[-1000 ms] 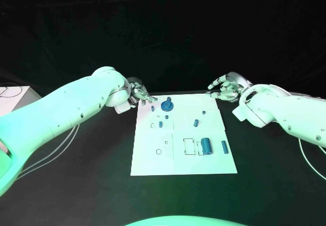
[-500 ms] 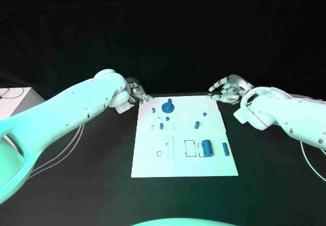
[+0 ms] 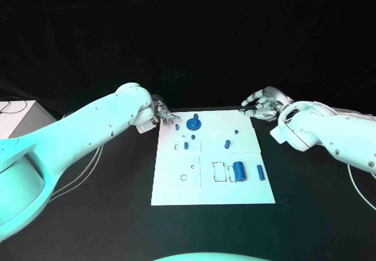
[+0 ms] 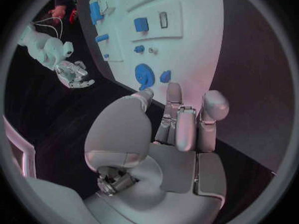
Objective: Assemble the parts on the task board
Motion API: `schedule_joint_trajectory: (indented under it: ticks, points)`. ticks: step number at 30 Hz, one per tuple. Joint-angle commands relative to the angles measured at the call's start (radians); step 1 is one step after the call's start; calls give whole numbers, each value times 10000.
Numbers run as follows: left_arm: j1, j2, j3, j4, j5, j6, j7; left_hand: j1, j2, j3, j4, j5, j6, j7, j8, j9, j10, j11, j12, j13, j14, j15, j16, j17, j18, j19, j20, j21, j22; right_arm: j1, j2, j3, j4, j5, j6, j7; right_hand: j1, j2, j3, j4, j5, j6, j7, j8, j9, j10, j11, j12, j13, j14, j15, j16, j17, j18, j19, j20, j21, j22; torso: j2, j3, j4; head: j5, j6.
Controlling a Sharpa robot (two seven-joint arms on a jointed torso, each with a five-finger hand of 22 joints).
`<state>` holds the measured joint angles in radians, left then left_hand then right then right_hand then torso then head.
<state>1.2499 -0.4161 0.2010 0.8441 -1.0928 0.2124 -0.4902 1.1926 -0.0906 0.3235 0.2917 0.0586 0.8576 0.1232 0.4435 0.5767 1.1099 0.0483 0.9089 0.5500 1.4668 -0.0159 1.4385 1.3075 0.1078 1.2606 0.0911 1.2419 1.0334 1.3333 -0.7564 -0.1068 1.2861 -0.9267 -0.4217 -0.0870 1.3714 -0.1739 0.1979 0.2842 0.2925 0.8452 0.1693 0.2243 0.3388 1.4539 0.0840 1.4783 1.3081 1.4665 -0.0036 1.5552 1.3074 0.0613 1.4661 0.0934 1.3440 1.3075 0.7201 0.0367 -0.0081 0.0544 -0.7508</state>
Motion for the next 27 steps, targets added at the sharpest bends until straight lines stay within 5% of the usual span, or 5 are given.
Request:
schedule_joint_trajectory:
  ticks: [1, 27]
  points:
    - [23, 67, -17, -41, -183, 685, -71, -211, -55, 135, 12, -4, -40, -28, 107, 55, 40, -62, 70, -14, 247, -49, 106, 434, 35, 125, -6, 112, 141, -1, 22, 5, -2, -21, 2, 111, -90, -36, 73, 2, 50, -43, -4, 49, -13, 27, -4, 40, 1609, 926, 54, -67, 2151, -61, 426, 31, -46, 665, 2, 6, 0, 0, -6]
    - [52, 308, -169, -265, -201, 804, -111, -275, -179, 654, -34, 2, -45, -100, 425, 305, 96, -128, 162, -18, 312, -102, 228, 581, -3, 235, -54, 268, 360, -1, 66, 6, -2, -23, 9, 112, -99, -35, 83, 5, 73, -45, -4, 51, -14, 33, -5, 45, 1613, 926, 54, -67, 2153, -59, 424, 31, -54, 660, 16, 0, -9, -59, -96]
